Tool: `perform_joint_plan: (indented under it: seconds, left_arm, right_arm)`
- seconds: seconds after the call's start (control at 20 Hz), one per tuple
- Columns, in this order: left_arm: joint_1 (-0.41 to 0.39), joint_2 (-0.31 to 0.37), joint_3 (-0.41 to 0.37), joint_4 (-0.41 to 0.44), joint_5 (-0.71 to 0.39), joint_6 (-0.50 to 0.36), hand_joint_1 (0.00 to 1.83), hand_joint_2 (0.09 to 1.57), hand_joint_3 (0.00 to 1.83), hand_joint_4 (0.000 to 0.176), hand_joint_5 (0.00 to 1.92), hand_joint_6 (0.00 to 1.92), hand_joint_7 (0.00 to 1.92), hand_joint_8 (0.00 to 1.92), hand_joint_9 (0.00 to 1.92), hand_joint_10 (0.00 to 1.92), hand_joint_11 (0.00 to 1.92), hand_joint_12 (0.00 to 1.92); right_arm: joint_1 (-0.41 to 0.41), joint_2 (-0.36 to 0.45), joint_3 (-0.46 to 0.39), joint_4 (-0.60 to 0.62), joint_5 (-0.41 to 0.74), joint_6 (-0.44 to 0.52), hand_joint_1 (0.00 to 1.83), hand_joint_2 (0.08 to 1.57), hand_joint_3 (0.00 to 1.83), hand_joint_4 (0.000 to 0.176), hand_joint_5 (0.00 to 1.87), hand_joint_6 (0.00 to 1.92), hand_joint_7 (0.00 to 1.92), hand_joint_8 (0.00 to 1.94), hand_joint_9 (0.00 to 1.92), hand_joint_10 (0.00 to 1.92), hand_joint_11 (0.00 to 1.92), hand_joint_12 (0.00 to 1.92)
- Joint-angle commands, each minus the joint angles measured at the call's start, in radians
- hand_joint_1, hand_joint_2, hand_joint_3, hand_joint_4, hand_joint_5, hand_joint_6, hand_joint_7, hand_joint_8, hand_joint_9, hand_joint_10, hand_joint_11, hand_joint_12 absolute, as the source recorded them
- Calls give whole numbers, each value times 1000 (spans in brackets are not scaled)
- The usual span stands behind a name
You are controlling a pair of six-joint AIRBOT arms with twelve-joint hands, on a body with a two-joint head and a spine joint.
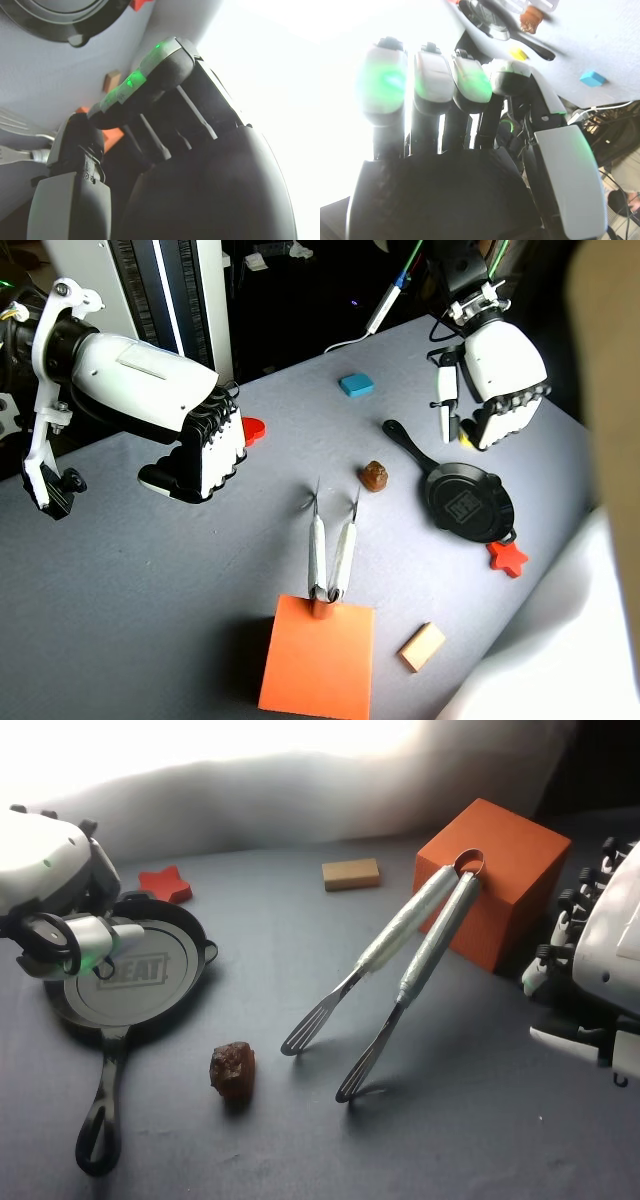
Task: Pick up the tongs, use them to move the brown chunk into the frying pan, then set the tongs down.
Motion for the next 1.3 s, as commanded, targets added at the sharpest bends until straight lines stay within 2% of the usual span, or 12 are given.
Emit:
perform_joint_plan:
  seconds: [0.0, 0.05, 0.1, 0.2, 0.45, 0.5, 0.55, 0.6, 0.7, 0.85, 1.1, 1.25]
  left_arm:
    - [-7, 11, 3, 42, -91, 7, 0, 1180, 152, 1, 50, 76, 80, 52, 70, 98, 0, 492]
    - [-7, 11, 2, 42, -94, 7, 0, 1180, 152, 1, 50, 76, 80, 52, 70, 98, 0, 492]
    - [-7, 11, 2, 41, -94, 7, 5, 1256, 8, 2, 89, 5, 121, 2, 120, 11, 0, 480]
    - [-7, 11, -5, 24, -127, 9, 0, 1264, 6, 12, 56, 0, 100, 0, 107, 2, 0, 426]
    - [-31, 11, -26, -26, -174, 84, 0, 1269, 2, 0, 82, 8, 109, 0, 106, 1, 0, 467]
    - [-32, 11, -29, -27, -173, 84, 7, 1271, 2, 0, 86, 7, 111, 1, 110, 2, 0, 456]
    - [-32, 11, -32, -27, -167, 84, 16, 1266, 0, 0, 90, 7, 129, 7, 119, 5, 0, 458]
    - [-31, 12, -35, -37, -153, 86, 19, 1265, 0, 0, 92, 7, 143, 11, 128, 8, 0, 458]
    - [-31, 20, -49, -94, -133, 123, 3, 1263, 0, 0, 87, 4, 138, 7, 125, 6, 0, 454]
    - [-26, 42, -80, -110, -120, 133, 0, 1267, 1, 0, 93, 3, 129, 2, 118, 1, 0, 377]
    - [10, 41, -76, -61, -82, 24, 27, 1264, 0, 0, 120, 7, 142, 6, 119, 3, 0, 362]
    - [10, 44, -81, -77, -86, 63, 30, 1273, 1, 0, 44, 0, 82, 0, 59, 0, 0, 257]
  right_arm:
    - [6, 3, -5, -2, 113, -7, 161, 1062, 213, 0, 122, 211, 207, 101, 116, 225, 0, 517]
    - [6, 3, -6, -2, 114, -7, 161, 1062, 213, 0, 122, 211, 207, 101, 116, 225, 0, 517]
    - [6, 3, -6, -2, 115, -7, 144, 1158, 5, 0, 181, 26, 234, 2, 185, 36, 0, 544]
    - [6, 2, -7, -2, 119, -7, 175, 1148, 0, 0, 186, 17, 222, 1, 182, 22, 0, 505]
    - [14, -4, -3, -2, 137, -9, 171, 1139, 0, 0, 141, 2, 175, 2, 135, 3, 0, 350]
    - [20, -12, 2, -2, 136, -10, 210, 1119, 0, 0, 148, 6, 169, 1, 129, 1, 0, 328]
    - [34, -22, 11, -2, 131, -10, 366, 1068, 0, 0, 91, 2, 118, 0, 87, 0, 0, 189]
    - [62, -36, 24, -2, 99, -9, 535, 1008, 0, 0, 64, 0, 92, 0, 64, 0, 0, 124]
    - [133, -79, 57, -2, -12, -3, 870, 911, 0, 0, 25, 0, 59, 0, 49, 0, 0, 157]
    - [169, -146, 108, -2, -119, -4, 904, 890, 0, 0, 0, 0, 29, 2, 19, 3, 0, 75]
    - [260, -248, 205, -2, -288, 48, 964, 879, 0, 0, 0, 0, 0, 0, 0, 0, 0, 0]
    - [333, -323, 283, -2, -367, 61, 965, 884, 0, 0, 0, 0, 0, 0, 0, 0, 0, 0]
